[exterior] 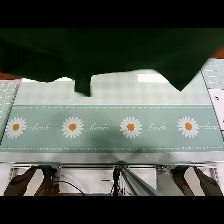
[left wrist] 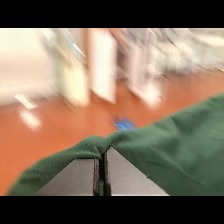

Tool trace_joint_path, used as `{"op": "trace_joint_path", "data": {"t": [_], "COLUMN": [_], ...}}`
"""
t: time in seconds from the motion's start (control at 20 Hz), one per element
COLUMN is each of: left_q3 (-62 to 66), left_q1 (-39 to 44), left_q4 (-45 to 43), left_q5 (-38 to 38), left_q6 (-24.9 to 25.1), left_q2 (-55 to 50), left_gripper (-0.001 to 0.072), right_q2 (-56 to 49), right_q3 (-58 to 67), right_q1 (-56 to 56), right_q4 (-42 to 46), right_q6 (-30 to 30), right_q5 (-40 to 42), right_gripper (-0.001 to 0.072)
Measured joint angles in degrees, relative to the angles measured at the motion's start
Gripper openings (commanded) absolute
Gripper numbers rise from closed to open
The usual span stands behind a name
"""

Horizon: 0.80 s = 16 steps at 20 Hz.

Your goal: Fold the shirts.

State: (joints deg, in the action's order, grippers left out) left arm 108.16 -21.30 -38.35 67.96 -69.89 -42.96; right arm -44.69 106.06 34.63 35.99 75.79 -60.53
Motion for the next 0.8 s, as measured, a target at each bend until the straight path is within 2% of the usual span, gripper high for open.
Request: {"op": "trace_joint_path", "data": {"t": [0.2,0.5,0.65,0.8], "left_q3": [8.68,11.39,6.67,-5.22], "left_q1": [-1.46,-1.9,-1.97,-1.62], "left_q4": [-6.86,-12.07,-13.29,-13.88], "left_q5": [4.66,19.21,27.39,31.39], "left_q6": [-6.19,-13.81,-14.64,-13.38], "left_q2": [4.31,6.45,4.61,2.29], "left_gripper": [0.0029,0.0029,0.0029,0.0029], "right_q2": [1.97,2.08,-1.57,-5.66], "right_q3": [13.09,17.4,13.92,2.16], "right_q1": [-0.02,-2.49,-7.74,-13.84], "right_q4": [13.16,23.15,29.88,35.58], "right_q6": [7.93,9.68,9.07,7.89], "right_q5": [-8.02,-25.11,-36.06,-40.41], "right_gripper": [0.0017,0.0017,0.0017,0.0017]}}
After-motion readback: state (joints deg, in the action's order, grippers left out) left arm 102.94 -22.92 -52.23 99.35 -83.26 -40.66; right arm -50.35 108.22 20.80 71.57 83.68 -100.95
